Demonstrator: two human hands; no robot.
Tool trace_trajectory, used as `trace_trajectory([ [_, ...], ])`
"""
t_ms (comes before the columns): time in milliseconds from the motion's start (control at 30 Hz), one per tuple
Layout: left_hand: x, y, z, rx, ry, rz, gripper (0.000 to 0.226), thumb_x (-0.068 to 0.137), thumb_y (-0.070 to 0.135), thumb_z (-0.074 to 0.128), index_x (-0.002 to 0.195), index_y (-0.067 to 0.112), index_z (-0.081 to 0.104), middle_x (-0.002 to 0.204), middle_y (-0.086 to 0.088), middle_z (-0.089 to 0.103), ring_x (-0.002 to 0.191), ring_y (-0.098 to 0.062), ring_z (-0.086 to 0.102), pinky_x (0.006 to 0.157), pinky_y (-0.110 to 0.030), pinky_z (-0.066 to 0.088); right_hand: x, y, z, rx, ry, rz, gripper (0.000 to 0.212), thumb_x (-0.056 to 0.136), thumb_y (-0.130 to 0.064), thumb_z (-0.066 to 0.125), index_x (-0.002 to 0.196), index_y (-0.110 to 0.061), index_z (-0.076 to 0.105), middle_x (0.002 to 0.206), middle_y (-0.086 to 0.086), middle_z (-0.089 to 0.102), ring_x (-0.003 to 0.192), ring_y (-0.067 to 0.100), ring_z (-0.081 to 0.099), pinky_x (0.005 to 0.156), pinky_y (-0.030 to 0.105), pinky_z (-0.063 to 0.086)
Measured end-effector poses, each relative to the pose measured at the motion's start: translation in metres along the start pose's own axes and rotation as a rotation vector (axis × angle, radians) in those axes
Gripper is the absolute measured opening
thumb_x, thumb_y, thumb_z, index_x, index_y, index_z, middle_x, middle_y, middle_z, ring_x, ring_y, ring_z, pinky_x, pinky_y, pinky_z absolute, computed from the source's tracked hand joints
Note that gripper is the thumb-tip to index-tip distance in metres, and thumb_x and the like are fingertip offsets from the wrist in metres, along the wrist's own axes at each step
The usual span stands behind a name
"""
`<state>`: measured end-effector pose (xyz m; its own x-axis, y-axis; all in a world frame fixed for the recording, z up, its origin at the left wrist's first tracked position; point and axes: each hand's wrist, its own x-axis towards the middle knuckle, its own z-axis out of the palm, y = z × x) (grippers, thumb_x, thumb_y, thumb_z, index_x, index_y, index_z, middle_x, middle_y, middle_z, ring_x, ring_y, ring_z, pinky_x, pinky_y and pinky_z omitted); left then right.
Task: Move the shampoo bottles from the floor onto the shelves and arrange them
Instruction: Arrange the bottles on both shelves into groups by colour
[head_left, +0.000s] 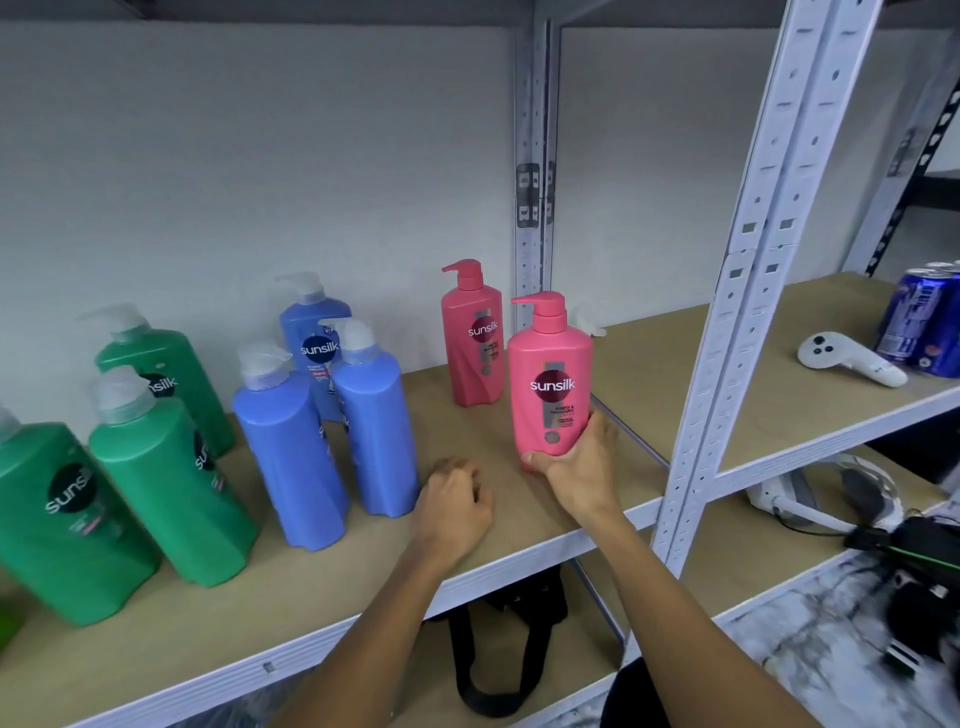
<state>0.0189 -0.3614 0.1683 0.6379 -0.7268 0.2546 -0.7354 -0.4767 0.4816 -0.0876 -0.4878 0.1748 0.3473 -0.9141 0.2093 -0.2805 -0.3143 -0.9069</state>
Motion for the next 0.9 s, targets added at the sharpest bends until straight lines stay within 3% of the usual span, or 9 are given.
trace_trajectory([
  [67, 0.0, -0.001, 0.001, -0.014, 0.007, 0.011, 0.018, 0.085, 0.018, 0.051, 0.094, 0.007, 0.061, 0.103, -0.009, 0.06, 0.101, -0.029, 0.057, 0.084, -0.036, 0.046, 0.0, 0.007, -0.005, 0.131, -0.064, 0.027, 0.104, 0.06, -0.015, 0.086, 0.143, -0.026, 0.025, 0.133, 0.001, 0.052, 0.116, 0.017, 0.055, 0.101, 0.043, 0.046],
  [133, 0.001, -0.001, 0.002, -0.017, 0.011, 0.024, 0.018, 0.086, 0.018, 0.05, 0.094, 0.006, 0.061, 0.103, -0.009, 0.06, 0.102, -0.027, 0.056, 0.084, -0.036, 0.046, -0.004, 0.005, -0.009, 0.199, -0.106, 0.024, 0.112, 0.066, -0.012, 0.083, 0.149, -0.034, 0.011, 0.143, 0.0, 0.045, 0.124, 0.014, 0.051, 0.106, 0.041, 0.043],
  [200, 0.001, -0.001, 0.002, -0.011, 0.013, 0.034, 0.02, 0.087, 0.018, 0.05, 0.096, 0.006, 0.061, 0.105, -0.009, 0.06, 0.104, -0.027, 0.056, 0.085, -0.036, 0.045, -0.006, 0.002, -0.008, 0.151, -0.09, -0.033, 0.118, 0.055, -0.031, 0.087, 0.146, -0.039, 0.012, 0.142, -0.004, 0.037, 0.129, 0.015, 0.044, 0.106, 0.04, 0.042],
  [267, 0.0, -0.001, 0.002, 0.003, 0.015, 0.038, 0.02, 0.088, 0.019, 0.049, 0.097, 0.007, 0.061, 0.107, -0.01, 0.059, 0.105, -0.026, 0.055, 0.086, -0.036, 0.044, -0.008, -0.001, -0.005, 0.102, -0.066, -0.051, 0.121, 0.043, -0.045, 0.088, 0.142, -0.035, 0.02, 0.134, -0.006, 0.041, 0.124, 0.016, 0.045, 0.1, 0.038, 0.046],
  [367, -0.001, -0.001, 0.002, 0.023, 0.02, 0.047, 0.02, 0.089, 0.019, 0.048, 0.098, 0.007, 0.06, 0.107, -0.01, 0.059, 0.106, -0.026, 0.054, 0.086, -0.035, 0.042, -0.008, -0.003, -0.003, 0.055, -0.005, -0.015, 0.109, 0.041, -0.042, 0.09, 0.133, -0.024, 0.034, 0.124, -0.003, 0.054, 0.112, 0.018, 0.055, 0.091, 0.038, 0.052],
  [533, -0.001, 0.0, 0.001, 0.018, 0.018, 0.051, 0.02, 0.089, 0.018, 0.047, 0.099, 0.006, 0.06, 0.107, -0.01, 0.059, 0.107, -0.025, 0.053, 0.086, -0.035, 0.042, -0.012, -0.001, -0.007, 0.034, 0.027, -0.016, 0.07, 0.069, -0.016, 0.083, 0.129, -0.015, 0.046, 0.12, 0.002, 0.063, 0.103, 0.02, 0.062, 0.087, 0.027, 0.047],
  [900, -0.004, 0.002, -0.002, 0.012, 0.022, 0.049, 0.021, 0.089, 0.018, 0.047, 0.099, 0.006, 0.06, 0.106, -0.008, 0.06, 0.104, -0.025, 0.056, 0.084, -0.035, 0.044, -0.011, 0.0, -0.013, 0.054, -0.05, -0.012, 0.069, 0.077, -0.01, 0.076, 0.135, -0.017, 0.04, 0.126, 0.001, 0.061, 0.112, 0.019, 0.059, 0.094, 0.028, 0.045],
])
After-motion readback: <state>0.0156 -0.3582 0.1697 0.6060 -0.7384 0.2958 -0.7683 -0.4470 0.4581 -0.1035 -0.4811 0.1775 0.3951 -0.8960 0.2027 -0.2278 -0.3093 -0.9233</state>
